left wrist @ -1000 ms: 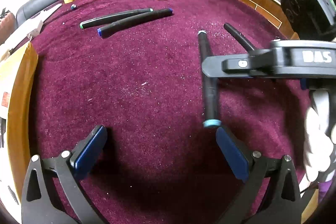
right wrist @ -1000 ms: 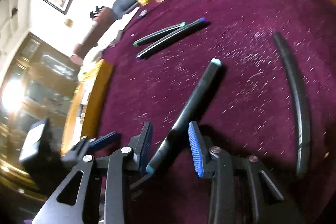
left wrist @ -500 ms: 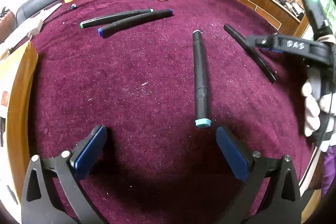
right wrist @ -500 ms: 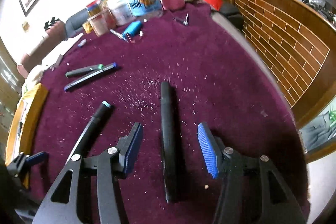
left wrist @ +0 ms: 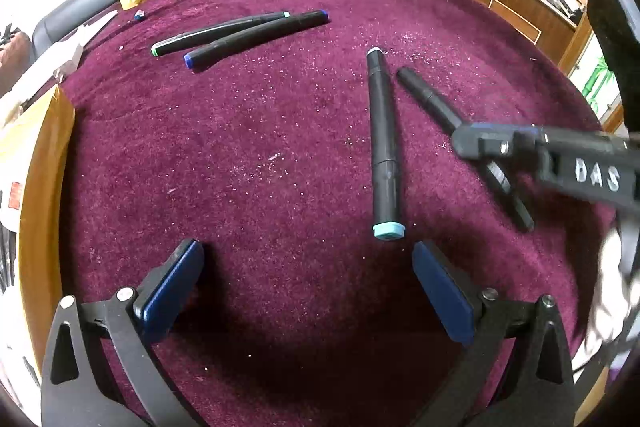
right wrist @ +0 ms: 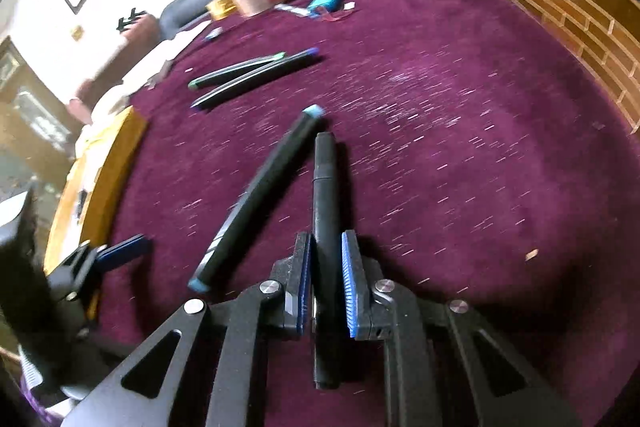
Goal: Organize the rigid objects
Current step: 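Grasp a blue-capped black marker with the left tool while the right tool grasps another black marker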
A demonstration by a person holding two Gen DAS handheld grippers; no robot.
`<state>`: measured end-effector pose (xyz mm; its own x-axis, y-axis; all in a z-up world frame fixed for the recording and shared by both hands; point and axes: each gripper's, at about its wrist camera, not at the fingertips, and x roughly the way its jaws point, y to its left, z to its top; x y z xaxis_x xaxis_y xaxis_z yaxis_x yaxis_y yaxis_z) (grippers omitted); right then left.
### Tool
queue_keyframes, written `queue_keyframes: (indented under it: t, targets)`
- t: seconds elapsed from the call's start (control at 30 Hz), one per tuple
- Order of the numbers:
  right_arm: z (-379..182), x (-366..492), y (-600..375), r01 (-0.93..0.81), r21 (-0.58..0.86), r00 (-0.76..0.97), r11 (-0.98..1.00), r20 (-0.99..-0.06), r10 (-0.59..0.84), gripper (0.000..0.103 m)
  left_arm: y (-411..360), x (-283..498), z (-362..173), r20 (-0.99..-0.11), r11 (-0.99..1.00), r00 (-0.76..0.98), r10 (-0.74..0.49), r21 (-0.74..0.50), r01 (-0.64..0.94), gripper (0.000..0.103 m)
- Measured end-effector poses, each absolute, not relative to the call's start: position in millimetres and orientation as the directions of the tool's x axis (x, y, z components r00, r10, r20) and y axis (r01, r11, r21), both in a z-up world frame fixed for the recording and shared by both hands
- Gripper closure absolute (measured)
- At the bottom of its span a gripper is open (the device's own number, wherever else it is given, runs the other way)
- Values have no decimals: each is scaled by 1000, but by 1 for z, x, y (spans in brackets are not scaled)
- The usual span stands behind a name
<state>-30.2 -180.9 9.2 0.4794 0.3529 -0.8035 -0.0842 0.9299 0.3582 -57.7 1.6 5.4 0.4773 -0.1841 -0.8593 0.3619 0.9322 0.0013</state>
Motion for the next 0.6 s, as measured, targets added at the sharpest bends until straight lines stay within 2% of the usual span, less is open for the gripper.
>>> queue_keyframes:
  t: [0.17,0.3,0.33,0.4,0.47,0.5,0.6]
  targets:
    - [6,-19,-183,-74,409,516,909,-765,386,85,3,-58,6,-857,935,480,-190,-8,356,0]
    - [8,-17,-166,-109,299,555,948,-772,308,86,14,-57,11,-856,937,448,-260,-111,333,0]
    - [10,-17,-160,-108,250,551,962,-790,267,91,17,-56,13,-854,933,434,-288,-147,330,0]
    - [13,-15,-157,-101,174,542,979,-816,201,91,22,-55,18,-845,925,420,-332,-203,322,0]
    - [13,-12,-163,-61,129,554,990,-821,141,91,21,-54,24,-832,924,443,-334,-196,328,0]
    - [11,-12,-171,-50,147,564,988,-812,149,91,20,-52,27,-826,923,455,-333,-187,336,0]
    - [5,-12,-203,-41,352,588,935,-748,308,91,8,-44,29,-827,920,463,-320,-155,359,0]
